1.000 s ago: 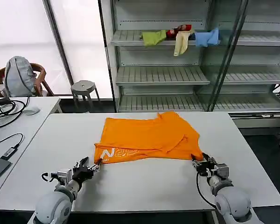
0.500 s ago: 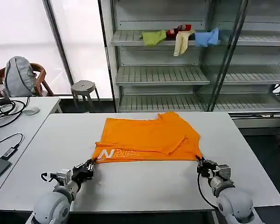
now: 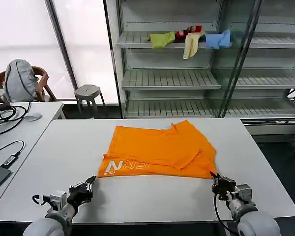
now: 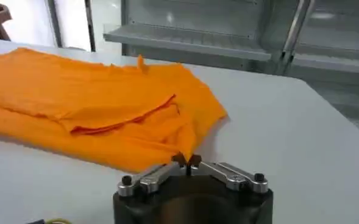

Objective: Fold and organize the clothes.

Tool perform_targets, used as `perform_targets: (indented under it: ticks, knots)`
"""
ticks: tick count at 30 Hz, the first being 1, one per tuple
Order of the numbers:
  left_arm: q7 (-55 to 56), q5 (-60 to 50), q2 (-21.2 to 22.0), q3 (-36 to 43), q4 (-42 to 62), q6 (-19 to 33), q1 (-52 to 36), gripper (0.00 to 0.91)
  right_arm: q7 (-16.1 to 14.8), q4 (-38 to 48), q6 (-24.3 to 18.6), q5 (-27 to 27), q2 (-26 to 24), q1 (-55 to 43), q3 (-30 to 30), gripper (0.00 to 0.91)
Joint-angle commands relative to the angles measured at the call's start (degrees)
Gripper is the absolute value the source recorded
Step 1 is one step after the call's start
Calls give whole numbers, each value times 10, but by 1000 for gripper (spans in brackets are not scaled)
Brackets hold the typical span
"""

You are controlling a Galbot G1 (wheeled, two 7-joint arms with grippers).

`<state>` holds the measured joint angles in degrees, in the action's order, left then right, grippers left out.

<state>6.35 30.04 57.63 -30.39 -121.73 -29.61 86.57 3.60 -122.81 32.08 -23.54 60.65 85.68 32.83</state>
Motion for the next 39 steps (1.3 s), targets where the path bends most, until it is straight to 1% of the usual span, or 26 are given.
perform_targets:
  ticks: [1, 6, 7, 11, 13, 14, 16, 18, 19, 20, 22, 23, 24, 25, 26, 27, 28, 31, 33, 34, 35, 37, 39]
  knots:
    - [0, -2, 2, -47, -79, 20, 107, 10, -9, -43, -7, 7, -6, 68, 27, 0]
    - [-1, 3, 7, -43, -70, 24, 80, 20, -11, -29, -12, 16, -9, 56, 33, 0]
    - [-1, 2, 7, -42, -70, 24, 78, 907, -13, -28, -12, 16, -12, 56, 35, 0]
    - [-3, -1, 11, -40, -72, 25, 74, 907, -21, -27, -13, 19, -30, 61, 49, 0]
    - [-4, -1, 15, -40, -72, 26, 73, 907, -31, -25, -14, 24, -37, 65, 58, 0]
    - [-4, -1, 17, -39, -72, 26, 72, 907, -43, -22, -16, 26, -47, 67, 69, 0]
    - [-4, -1, 18, -39, -73, 29, 73, 907, -66, -20, -18, 26, -59, 74, 83, 0]
    - [-4, -1, 20, -39, -75, 30, 74, 907, -116, -20, -28, 37, -73, 89, 104, 0]
    - [-4, -2, 20, -39, -75, 30, 74, 907, -133, -20, -33, 43, -75, 93, 108, 0]
    - [-4, -2, 21, -39, -75, 32, 74, 907, -166, -15, -52, 55, -76, 97, 118, 0]
    - [-4, -1, 23, -39, -76, 33, 74, 907, -189, -6, -73, 69, -78, 98, 123, 0]
    - [-4, -2, 23, -39, -77, 33, 74, 907, -204, 2, -89, 82, -77, 96, 131, 564]
    - [-4, -2, 24, -39, -77, 34, 75, 907, -210, 7, -93, 91, -77, 92, 136, 907]
    - [-4, -2, 25, -40, -78, 35, 75, 907, -209, 11, -94, 93, -77, 86, 138, 907]
    - [-4, -4, 25, -40, -78, 39, 75, 907, -204, 16, -95, 97, -77, 83, 138, 907]
    - [-5, -5, 25, -41, -78, 44, 74, 907, -191, 24, -93, 93, -75, 70, 143, 907]
    - [-5, -9, 25, -42, -78, 49, 71, 907, -188, 26, -88, 89, -74, 65, 149, 907]
    - [-8, -11, 24, -45, -81, 66, 62, 907, -191, 14, -79, 50, -68, 56, 188, 907]
    - [-13, -11, 21, -46, -85, 72, 55, 907, -192, 5, -75, 35, -66, 55, 207, 907]
    - [-19, -10, 18, -47, -88, 78, 50, 907, -191, -6, -66, 8, -63, 53, 233, 907]
    - [-22, -11, 17, -47, -88, 81, 46, 907, -189, -11, -62, -3, -62, 51, 239, 907]
    - [-31, -10, 9, -44, -88, 84, 31, 907, -171, -24, -48, -41, -60, 35, 247, 907]
    - [-42, -11, 3, -37, -79, 88, 11, 907, -141, -26, -38, -47, -55, 3, 231, 907]
